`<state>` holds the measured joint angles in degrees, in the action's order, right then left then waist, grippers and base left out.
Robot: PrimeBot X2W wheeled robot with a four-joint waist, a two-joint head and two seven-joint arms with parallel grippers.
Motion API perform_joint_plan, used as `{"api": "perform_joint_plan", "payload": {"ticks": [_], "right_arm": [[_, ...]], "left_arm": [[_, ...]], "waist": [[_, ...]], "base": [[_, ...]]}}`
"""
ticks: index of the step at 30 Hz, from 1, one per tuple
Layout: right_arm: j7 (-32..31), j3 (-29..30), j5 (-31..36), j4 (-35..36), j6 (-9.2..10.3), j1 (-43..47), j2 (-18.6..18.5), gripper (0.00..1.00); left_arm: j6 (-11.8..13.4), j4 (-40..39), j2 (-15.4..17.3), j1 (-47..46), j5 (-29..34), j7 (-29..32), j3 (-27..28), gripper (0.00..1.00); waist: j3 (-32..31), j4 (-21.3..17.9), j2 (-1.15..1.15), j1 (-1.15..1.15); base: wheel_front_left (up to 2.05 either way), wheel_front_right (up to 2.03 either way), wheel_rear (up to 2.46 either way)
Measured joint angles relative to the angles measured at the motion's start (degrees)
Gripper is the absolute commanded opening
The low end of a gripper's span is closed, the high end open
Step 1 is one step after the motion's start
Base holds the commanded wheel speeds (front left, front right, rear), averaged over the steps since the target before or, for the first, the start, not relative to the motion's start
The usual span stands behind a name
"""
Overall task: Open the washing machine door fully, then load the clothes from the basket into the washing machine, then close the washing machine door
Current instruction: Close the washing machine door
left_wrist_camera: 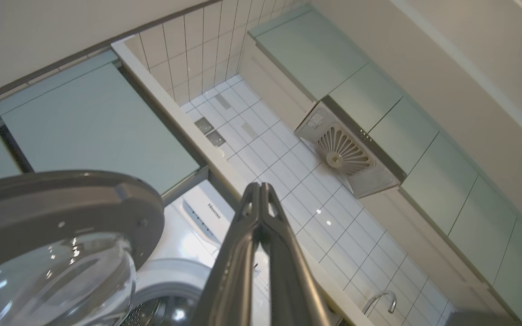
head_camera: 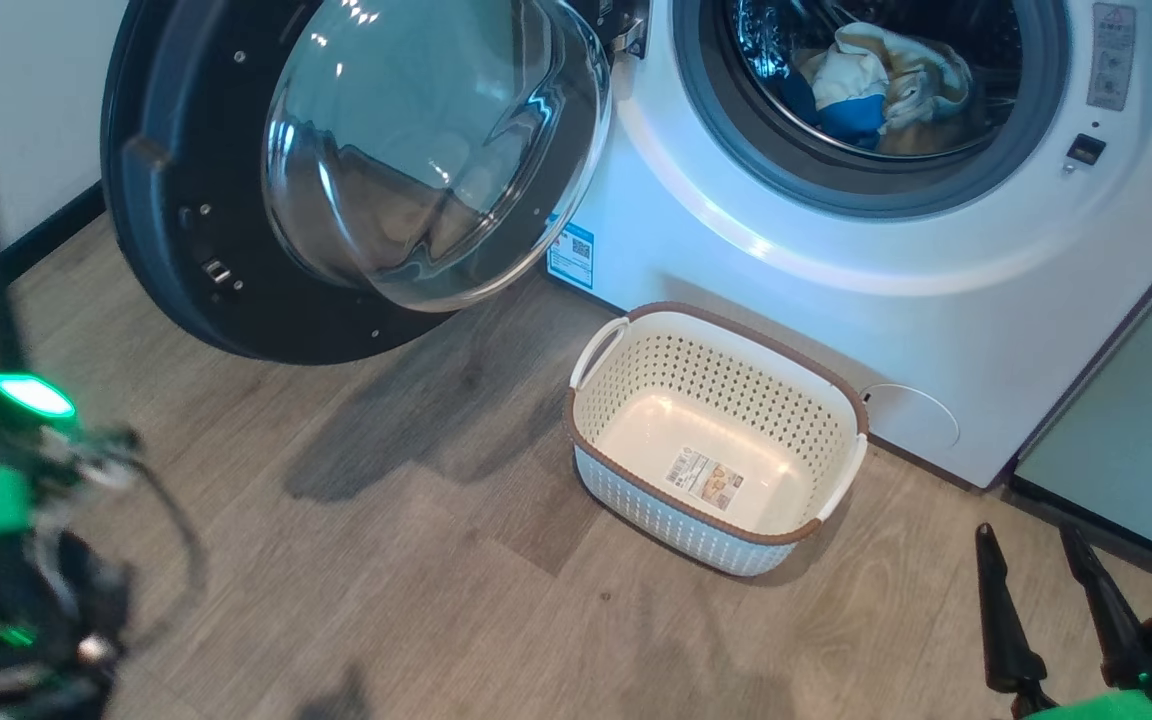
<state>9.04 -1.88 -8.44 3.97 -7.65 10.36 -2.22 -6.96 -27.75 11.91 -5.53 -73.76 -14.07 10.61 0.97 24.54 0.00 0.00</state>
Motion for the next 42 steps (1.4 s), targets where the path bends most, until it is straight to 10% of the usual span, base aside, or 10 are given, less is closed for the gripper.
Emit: {"api": "perform_joint_plan", "payload": {"ticks": [16,27,42], "right_arm": [[-1.18,-0.22,0.96,1.62,0.0,-0.18,-0.36,1.0],[-2.26,-0.26,0.97,3.66,0.0,-0.5,-1.55,1.0],[-4.74,0.47,0.97,7.44,0.0,-1.76,-4.76,1.0]], "left_arm": [[3.74,31.33,19.67,-29.98,-27.05,18.03,7.88,0.0],[10.62,56.35,22.9,-36.94,-31.79,23.23,8.28,0.0],[10.03,62.86,22.76,-35.5,-30.82,28.62,5.17,0.0]], "waist": [[3.02,-1.33,0.0,0.0],[5.5,-4.13,0.0,0.0],[11.09,-6.14,0.0,0.01]], "base": [[0.0,0.0,0.0],[0.0,0.0,0.0],[0.0,0.0,0.0]]}}
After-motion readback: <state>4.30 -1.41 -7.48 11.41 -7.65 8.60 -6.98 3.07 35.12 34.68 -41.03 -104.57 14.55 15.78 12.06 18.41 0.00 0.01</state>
